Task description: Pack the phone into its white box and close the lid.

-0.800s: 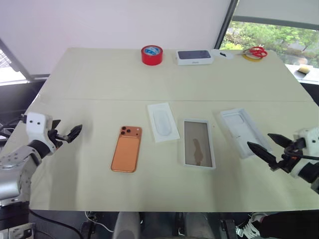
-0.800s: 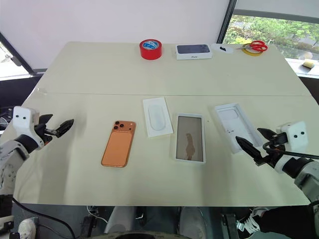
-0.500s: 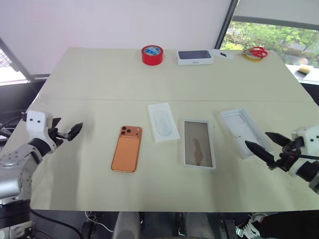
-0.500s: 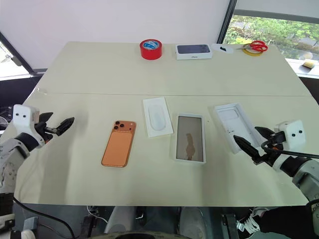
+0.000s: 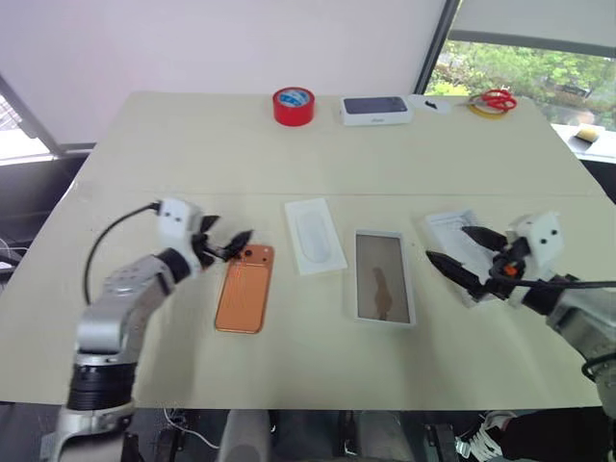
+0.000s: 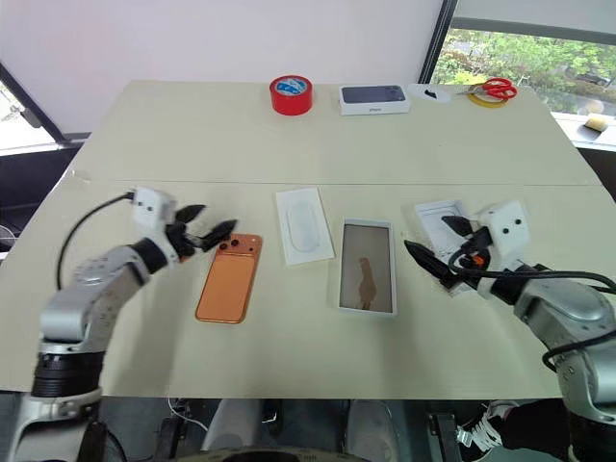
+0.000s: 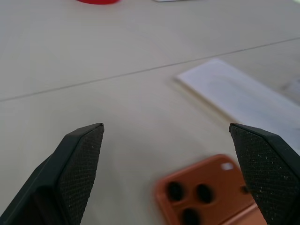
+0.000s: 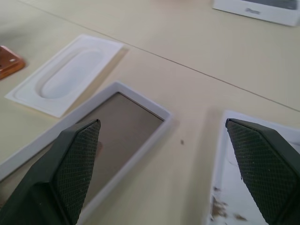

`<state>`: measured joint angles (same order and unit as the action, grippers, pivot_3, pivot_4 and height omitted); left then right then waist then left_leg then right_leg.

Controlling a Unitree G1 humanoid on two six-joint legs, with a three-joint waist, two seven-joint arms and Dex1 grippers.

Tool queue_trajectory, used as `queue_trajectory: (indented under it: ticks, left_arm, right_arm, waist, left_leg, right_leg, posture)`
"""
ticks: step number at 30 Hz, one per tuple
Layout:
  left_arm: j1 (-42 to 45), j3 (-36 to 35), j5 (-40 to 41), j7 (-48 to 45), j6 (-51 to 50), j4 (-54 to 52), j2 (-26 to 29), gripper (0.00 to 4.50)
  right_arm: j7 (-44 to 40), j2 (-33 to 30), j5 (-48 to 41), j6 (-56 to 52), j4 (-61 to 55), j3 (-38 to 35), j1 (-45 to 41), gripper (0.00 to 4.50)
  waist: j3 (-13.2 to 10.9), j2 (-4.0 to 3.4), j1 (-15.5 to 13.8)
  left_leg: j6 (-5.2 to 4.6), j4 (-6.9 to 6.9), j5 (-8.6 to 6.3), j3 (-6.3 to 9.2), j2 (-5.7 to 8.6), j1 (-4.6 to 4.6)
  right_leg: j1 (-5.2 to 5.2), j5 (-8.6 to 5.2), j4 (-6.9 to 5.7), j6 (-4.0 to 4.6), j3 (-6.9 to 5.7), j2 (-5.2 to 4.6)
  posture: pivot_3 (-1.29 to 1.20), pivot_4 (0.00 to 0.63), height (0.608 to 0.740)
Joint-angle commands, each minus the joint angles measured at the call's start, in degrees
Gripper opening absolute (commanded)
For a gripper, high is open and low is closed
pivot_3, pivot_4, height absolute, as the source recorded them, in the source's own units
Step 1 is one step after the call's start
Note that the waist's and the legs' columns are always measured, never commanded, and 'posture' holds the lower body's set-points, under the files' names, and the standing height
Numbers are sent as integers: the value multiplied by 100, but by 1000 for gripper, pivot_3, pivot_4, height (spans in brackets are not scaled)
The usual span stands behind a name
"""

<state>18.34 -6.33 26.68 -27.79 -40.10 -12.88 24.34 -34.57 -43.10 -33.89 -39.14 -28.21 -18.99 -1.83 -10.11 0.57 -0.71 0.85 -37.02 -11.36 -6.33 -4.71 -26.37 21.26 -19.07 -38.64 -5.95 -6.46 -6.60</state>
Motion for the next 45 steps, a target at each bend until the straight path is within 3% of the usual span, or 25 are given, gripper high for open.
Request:
queue_trajectory:
  ticks: [1,7,12,30,33,40,45]
  left_arm:
    - [471,41,426,620,-1109,-532,-375,4500]
    - [1217,-458,796,2042,-2825,-530,-1569,4500]
    - [1602,-893,602,2863,-3681,-256,-2103,4500]
    - [2457,-1496,530,3271,-4090,1009,-3042,4500]
    - [2463,-1519,490,3277,-4046,1042,-3050,3635]
    - [2442,-1634,506,3316,-4007,1032,-3087,137]
    - [2504,-1983,572,3406,-3904,995,-3139,57]
  right_arm:
    - [26,-62,182,138,22,224,-410,4459]
    - [-48,-25,374,298,198,370,-609,4459]
    - [-87,-38,373,287,72,301,-410,4459]
    - [-480,-367,327,-34,-799,758,-29,4459]
    - [-610,-286,186,47,-849,805,-109,4500]
    - [-703,-235,193,197,-847,989,-193,4500]
    - [-708,-474,240,-140,-902,1243,-336,4500]
  waist:
    - [0,0,1]
    - [-2,5,-9]
    - [-2,5,4]
    - [-5,11,-9]
    - [-5,12,-3]
    - [-8,16,-12]
    - [-8,16,-6]
  left_leg:
    - [0,-2,0,1,-1,1]
    - [0,-7,1,6,4,0]
    - [3,-7,3,5,4,2]
    - [14,-9,9,8,7,0]
    - [17,-9,11,10,7,1]
    - [17,-10,11,11,8,-1]
    - [17,-8,11,11,8,0]
  right_leg:
    - [0,0,-2,0,0,1]
    - [-7,-1,-3,-2,0,0]
    - [-2,-1,-11,-2,1,1]
    - [-1,-1,-13,-2,0,-1]
    - [-1,-1,-13,-2,0,0]
    - [-2,-1,-13,-2,-1,-2]
    - [-1,-1,-13,-2,-1,-2]
  posture:
    - [0,150,730]
    - [0,150,730]
    - [0,150,730]
    - [0,150,730]
    - [0,150,730]
    - [0,150,730]
    - [0,150,730]
